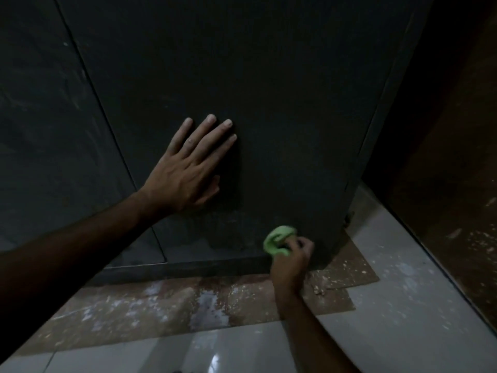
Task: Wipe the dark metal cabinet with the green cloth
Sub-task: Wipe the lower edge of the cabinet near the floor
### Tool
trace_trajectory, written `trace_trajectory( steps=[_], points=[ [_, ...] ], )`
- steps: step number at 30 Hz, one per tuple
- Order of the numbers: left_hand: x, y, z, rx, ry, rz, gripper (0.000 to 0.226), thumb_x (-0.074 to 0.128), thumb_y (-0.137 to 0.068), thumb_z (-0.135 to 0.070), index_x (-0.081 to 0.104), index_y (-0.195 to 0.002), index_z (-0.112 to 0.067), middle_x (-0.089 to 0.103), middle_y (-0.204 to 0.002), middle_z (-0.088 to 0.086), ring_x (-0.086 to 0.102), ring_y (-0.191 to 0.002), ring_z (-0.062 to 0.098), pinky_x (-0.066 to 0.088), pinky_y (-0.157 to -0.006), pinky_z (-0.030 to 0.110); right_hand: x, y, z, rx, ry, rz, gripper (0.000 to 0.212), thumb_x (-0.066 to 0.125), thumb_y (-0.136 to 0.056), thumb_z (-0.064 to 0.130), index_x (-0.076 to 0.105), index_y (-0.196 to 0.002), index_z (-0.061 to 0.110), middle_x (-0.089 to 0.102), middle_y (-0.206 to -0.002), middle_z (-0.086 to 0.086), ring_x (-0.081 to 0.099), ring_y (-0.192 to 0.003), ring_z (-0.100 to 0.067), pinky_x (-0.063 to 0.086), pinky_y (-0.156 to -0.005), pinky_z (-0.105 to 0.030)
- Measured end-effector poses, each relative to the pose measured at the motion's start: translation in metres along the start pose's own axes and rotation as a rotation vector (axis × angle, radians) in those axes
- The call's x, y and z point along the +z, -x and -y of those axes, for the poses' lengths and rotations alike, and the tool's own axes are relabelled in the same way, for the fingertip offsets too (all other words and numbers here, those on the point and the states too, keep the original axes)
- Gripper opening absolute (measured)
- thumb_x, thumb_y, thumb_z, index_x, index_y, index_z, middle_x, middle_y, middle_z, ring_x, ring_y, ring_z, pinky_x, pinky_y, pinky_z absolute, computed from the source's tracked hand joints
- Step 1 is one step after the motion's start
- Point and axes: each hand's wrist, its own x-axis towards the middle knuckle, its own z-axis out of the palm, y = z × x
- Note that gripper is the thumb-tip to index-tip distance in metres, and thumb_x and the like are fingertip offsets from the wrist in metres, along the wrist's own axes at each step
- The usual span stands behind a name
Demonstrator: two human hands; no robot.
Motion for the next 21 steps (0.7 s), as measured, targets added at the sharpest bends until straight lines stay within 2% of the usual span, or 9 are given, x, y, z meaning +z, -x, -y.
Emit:
trace_trajectory(
  steps=[2, 4, 7, 9, 12, 14, 16, 18, 21],
  points=[
    [-0.004, 0.002, 0.002, 0.004, 0.027, -0.002, 0.071, 0.049, -0.095, -0.037, 0.028, -0.156, -0.007, 0.020, -0.164, 0.018, 0.014, -0.153, 0.035, 0.013, -0.123, 0.056, -0.006, -0.022, 0.022, 0.134, -0.173, -0.224, 0.034, 0.049, -0.077, -0.023, 0.062, -0.097, 0.001, 0.041, -0.132, -0.019, 0.056, -0.108, -0.035, 0.035, -0.081, 0.002],
    [-0.006, 0.006, 0.005, -0.006, 0.039, -0.010, 0.070, 0.049, -0.095, -0.037, 0.030, -0.155, -0.007, 0.022, -0.163, 0.019, 0.015, -0.153, 0.036, 0.013, -0.123, 0.057, -0.002, -0.025, 0.057, 0.032, -0.257, -0.318, 0.035, 0.052, -0.079, -0.018, 0.062, -0.100, 0.009, 0.042, -0.136, -0.012, 0.054, -0.112, -0.025, 0.035, -0.086, 0.004],
    [-0.007, 0.013, 0.010, -0.024, 0.032, -0.017, 0.068, 0.052, -0.095, -0.034, 0.033, -0.154, -0.006, 0.025, -0.162, 0.019, 0.019, -0.152, 0.037, 0.015, -0.122, 0.058, 0.019, 0.001, 0.065, -0.198, -0.227, -0.057, 0.034, 0.056, -0.086, 0.001, 0.068, -0.110, 0.022, 0.048, -0.137, -0.005, 0.049, -0.120, -0.018, 0.041, -0.091, -0.007],
    [-0.008, 0.017, 0.014, -0.020, 0.017, -0.004, 0.068, 0.054, -0.094, -0.034, 0.034, -0.153, -0.005, 0.025, -0.162, 0.019, 0.019, -0.151, 0.037, 0.016, -0.121, 0.060, 0.030, 0.023, 0.032, -0.208, -0.116, 0.147, 0.039, 0.058, -0.084, -0.005, 0.068, -0.106, 0.026, 0.048, -0.136, -0.009, 0.050, -0.119, -0.021, 0.043, -0.092, -0.013],
    [-0.007, 0.027, 0.016, -0.004, 0.015, 0.022, 0.068, 0.052, -0.095, -0.035, 0.033, -0.154, -0.006, 0.025, -0.162, 0.020, 0.019, -0.151, 0.037, 0.016, -0.121, 0.060, 0.009, 0.006, -0.003, -0.043, 0.031, -0.037, 0.046, 0.052, -0.085, -0.012, 0.050, -0.088, 0.034, 0.056, -0.113, -0.011, 0.059, -0.110, -0.035, 0.048, -0.074, -0.008],
    [-0.007, 0.034, 0.019, 0.003, 0.017, 0.032, 0.067, 0.048, -0.096, -0.038, 0.032, -0.154, -0.007, 0.024, -0.162, 0.020, 0.017, -0.152, 0.037, 0.014, -0.122, 0.059, -0.009, -0.021, -0.002, 0.116, 0.021, -0.135, 0.041, 0.053, -0.087, -0.002, 0.047, -0.083, 0.038, 0.053, -0.111, -0.007, 0.055, -0.107, -0.027, 0.042, -0.075, -0.002],
    [-0.006, 0.040, 0.024, -0.006, 0.010, 0.041, 0.068, 0.046, -0.096, -0.039, 0.031, -0.155, -0.008, 0.022, -0.163, 0.019, 0.016, -0.152, 0.036, 0.012, -0.123, 0.058, -0.009, -0.027, 0.017, 0.028, -0.017, -0.166, 0.028, 0.053, -0.084, 0.010, 0.057, -0.095, 0.036, 0.049, -0.119, -0.003, 0.044, -0.100, -0.010, 0.040, -0.078, -0.009],
    [-0.005, 0.041, 0.026, -0.019, -0.001, 0.039, 0.069, 0.048, -0.095, -0.038, 0.031, -0.155, -0.007, 0.023, -0.163, 0.019, 0.017, -0.152, 0.036, 0.013, -0.122, 0.058, 0.013, -0.006, 0.033, -0.160, -0.057, 0.008, 0.038, 0.053, -0.082, 0.011, 0.062, -0.113, 0.031, 0.043, -0.117, 0.010, 0.037, -0.102, -0.001, 0.040, -0.083, -0.011],
    [-0.003, 0.040, 0.025, -0.018, -0.034, 0.037, 0.072, 0.054, -0.092, -0.036, 0.032, -0.155, -0.007, 0.024, -0.162, 0.019, 0.018, -0.151, 0.036, 0.015, -0.122, 0.059, 0.024, 0.032, 0.013, -0.257, -0.033, 0.306, 0.038, 0.056, -0.085, 0.001, 0.060, -0.098, 0.036, 0.041, -0.103, 0.017, 0.050, -0.102, -0.015, 0.040, -0.082, -0.005]
  ],
)
